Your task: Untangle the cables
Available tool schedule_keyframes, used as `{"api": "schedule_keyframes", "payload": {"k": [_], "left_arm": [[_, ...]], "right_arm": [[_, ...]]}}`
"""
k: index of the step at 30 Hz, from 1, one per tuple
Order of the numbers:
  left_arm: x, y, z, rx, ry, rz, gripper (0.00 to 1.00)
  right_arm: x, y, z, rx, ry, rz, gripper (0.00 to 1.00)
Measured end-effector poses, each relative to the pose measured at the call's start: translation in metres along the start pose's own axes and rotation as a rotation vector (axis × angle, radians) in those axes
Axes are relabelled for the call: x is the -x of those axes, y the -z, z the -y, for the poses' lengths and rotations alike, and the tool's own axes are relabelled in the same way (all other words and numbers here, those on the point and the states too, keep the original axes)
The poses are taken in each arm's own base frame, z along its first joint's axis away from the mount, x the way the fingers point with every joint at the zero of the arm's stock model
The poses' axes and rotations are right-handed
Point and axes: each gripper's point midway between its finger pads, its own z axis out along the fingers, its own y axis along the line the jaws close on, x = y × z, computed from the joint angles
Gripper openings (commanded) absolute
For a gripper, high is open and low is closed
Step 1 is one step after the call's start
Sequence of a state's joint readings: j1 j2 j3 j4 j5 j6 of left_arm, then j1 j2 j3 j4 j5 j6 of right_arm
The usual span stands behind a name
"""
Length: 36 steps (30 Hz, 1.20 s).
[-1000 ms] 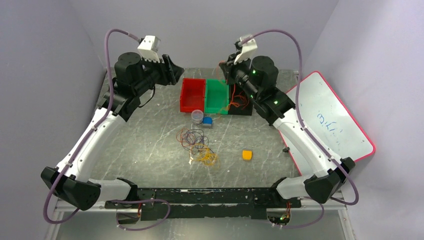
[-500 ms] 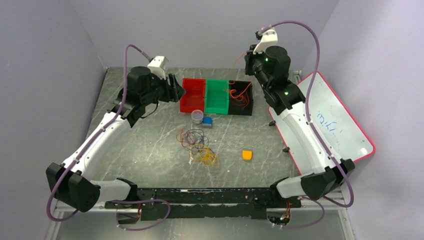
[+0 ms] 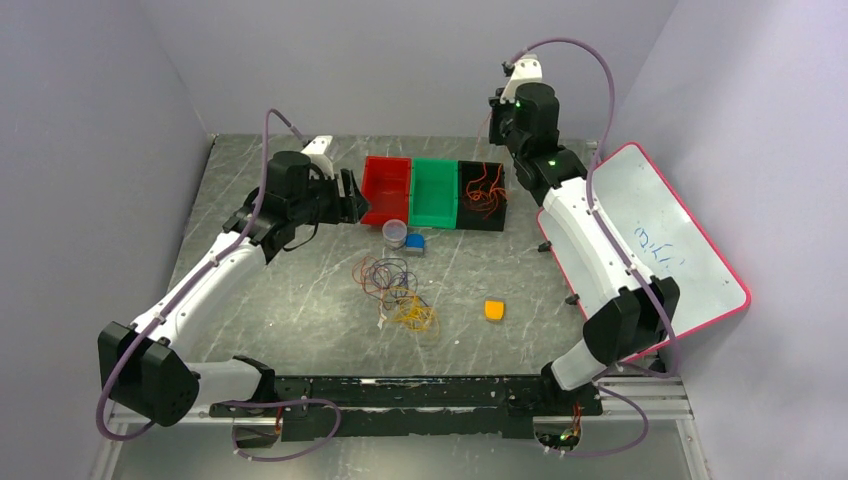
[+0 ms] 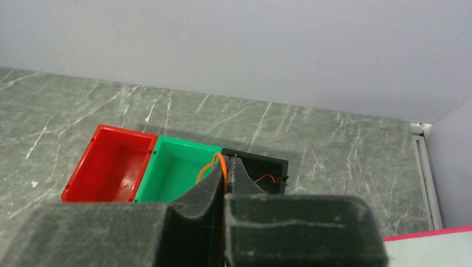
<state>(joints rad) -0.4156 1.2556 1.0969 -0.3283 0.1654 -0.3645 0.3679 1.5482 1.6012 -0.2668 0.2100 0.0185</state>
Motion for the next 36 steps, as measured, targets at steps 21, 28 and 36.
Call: {"api": "schedule_keyframes", "payload": {"k": [21,28,36], "left_arm": [[-0.015,-0.001,-0.005,0.015,0.039,-0.033,0.68],[-0.023,-0.002,-0.008,0.024,0.046,-0.053,0.67],[-0.024,-0.002,-0.008,0.025,0.046,-0.058,0.67]], "right_arm": [[-0.076,-0.084,0.034,-0.015,-0.073,-0.097,0.00],[-0.112,-0.098,0.039,-0.045,-0.085,-0.163,0.00],[-0.160,-0.119,0.040,-0.056,-0.076,-0.247,0.00]]}}
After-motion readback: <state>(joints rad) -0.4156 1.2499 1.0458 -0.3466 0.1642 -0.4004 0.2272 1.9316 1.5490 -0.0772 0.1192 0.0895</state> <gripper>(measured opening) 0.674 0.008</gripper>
